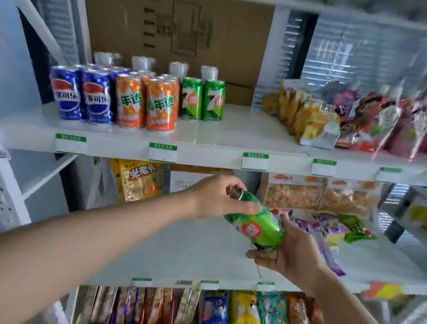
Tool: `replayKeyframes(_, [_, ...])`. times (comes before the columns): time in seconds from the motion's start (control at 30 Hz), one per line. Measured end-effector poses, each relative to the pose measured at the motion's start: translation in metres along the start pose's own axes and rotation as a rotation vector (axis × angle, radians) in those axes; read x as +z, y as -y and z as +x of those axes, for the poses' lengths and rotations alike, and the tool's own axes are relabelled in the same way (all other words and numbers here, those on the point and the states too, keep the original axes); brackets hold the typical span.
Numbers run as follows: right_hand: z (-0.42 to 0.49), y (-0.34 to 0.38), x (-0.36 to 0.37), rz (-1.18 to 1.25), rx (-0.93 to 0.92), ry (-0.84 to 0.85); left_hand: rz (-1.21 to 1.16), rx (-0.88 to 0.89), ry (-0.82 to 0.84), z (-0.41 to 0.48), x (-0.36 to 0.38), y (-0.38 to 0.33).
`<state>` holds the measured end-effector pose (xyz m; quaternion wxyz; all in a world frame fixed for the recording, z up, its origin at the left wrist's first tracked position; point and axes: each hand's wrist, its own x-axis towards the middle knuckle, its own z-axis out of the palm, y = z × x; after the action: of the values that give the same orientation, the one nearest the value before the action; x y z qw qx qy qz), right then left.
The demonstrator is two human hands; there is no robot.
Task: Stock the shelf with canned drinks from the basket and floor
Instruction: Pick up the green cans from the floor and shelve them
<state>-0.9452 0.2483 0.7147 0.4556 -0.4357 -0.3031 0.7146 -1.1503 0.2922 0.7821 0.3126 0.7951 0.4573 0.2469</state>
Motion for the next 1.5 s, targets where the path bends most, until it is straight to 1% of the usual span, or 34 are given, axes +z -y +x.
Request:
replayKeyframes(0.1, [-0.002, 0.035, 0.027, -0.020, -0.063, 0.084, 0.107, 0.066, -0.019, 0.011, -0.047, -0.022])
replayKeyframes(0.17, [0.003, 0.055, 0.051, -0.041, -0.110, 0.133, 0.137, 0.094, -0.040, 0.018, -0.081, -0.034])
replayKeyframes(0.33, [0.031, 0.094, 0.110, -0.124, -0.215, 0.195, 0.195, 0.122, -0.143, 0.035, -0.159, -0.054])
replayKeyframes(0.4, [0.042, 0.102, 0.130, -0.190, -0.259, 0.189, 0.240, 0.112, -0.164, 0.042, -0.183, -0.057])
replayKeyframes(0.47, [0.055, 0.109, 0.147, -0.301, -0.353, 0.125, 0.323, 0.092, -0.210, 0.050, -0.205, -0.059])
replayKeyframes(0.53, [0.065, 0.114, 0.160, -0.396, -0.452, 0.033, 0.425, 0.073, -0.246, 0.056, -0.216, -0.062])
replayKeyframes(0.63, [0.074, 0.122, 0.175, -0.537, -0.553, -0.064, 0.597, 0.034, -0.242, 0.071, -0.219, -0.060])
replayKeyframes(0.73, [0.087, 0.131, 0.181, -0.629, -0.615, -0.032, 0.690, 0.002, -0.233, 0.088, -0.214, -0.053])
replayKeyframes(0.83, [0.105, 0.137, 0.176, -0.769, -0.667, -0.003, 0.678, -0.044, -0.205, 0.105, -0.209, -0.040])
replayKeyframes(0.93, [0.127, 0.139, 0.165, -0.859, -0.669, -0.012, 0.672, -0.069, -0.176, 0.121, -0.207, -0.031])
replayKeyframes(1.03, [0.147, 0.140, 0.158, -0.850, -0.661, -0.057, 0.670, -0.070, -0.170, 0.130, -0.205, -0.028])
replayKeyframes(1.1, [0.157, 0.142, 0.157, -0.831, -0.663, -0.048, 0.658, -0.075, -0.152, 0.133, -0.209, -0.031])
replayKeyframes(1.2, [0.165, 0.143, 0.157, -0.847, -0.690, -0.007, 0.653, -0.016, -0.092, 0.127, -0.225, -0.042])
replayKeyframes(1.33, [0.173, 0.144, 0.161, -0.867, -0.659, 0.033, 0.721, 0.074, -0.003, 0.120, -0.242, -0.050])
replayKeyframes(1.5, [0.190, 0.148, 0.167, -0.831, -0.600, 0.017, 0.763, 0.078, -0.059, 0.128, -0.237, -0.039])
